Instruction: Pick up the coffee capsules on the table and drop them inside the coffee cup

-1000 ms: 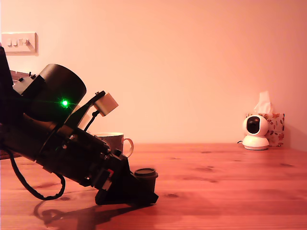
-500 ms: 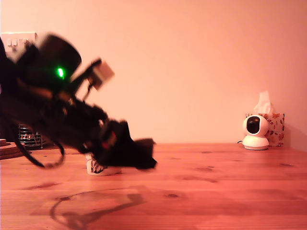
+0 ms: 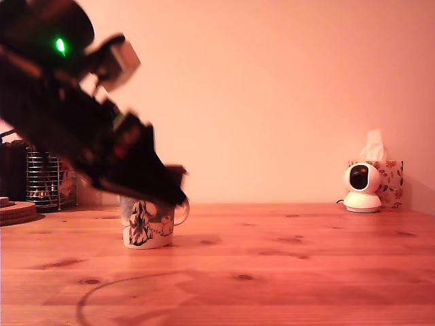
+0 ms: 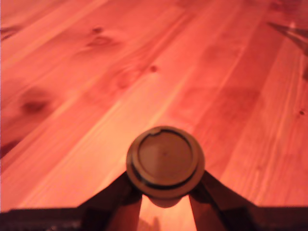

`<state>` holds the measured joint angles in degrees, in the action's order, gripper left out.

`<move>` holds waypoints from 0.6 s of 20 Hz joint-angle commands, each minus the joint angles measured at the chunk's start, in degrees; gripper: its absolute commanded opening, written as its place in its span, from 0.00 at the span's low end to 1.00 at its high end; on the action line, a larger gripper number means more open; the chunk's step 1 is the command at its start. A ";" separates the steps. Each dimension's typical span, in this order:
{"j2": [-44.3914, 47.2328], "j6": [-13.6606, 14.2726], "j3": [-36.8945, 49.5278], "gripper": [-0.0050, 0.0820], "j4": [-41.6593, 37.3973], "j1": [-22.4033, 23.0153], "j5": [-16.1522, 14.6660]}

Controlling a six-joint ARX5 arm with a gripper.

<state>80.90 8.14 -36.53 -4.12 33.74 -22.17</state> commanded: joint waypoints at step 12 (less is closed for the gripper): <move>0.17 -6.69 -17.75 0.14 20.87 -7.93 9.57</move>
<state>79.37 1.78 -53.60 16.80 26.24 -12.56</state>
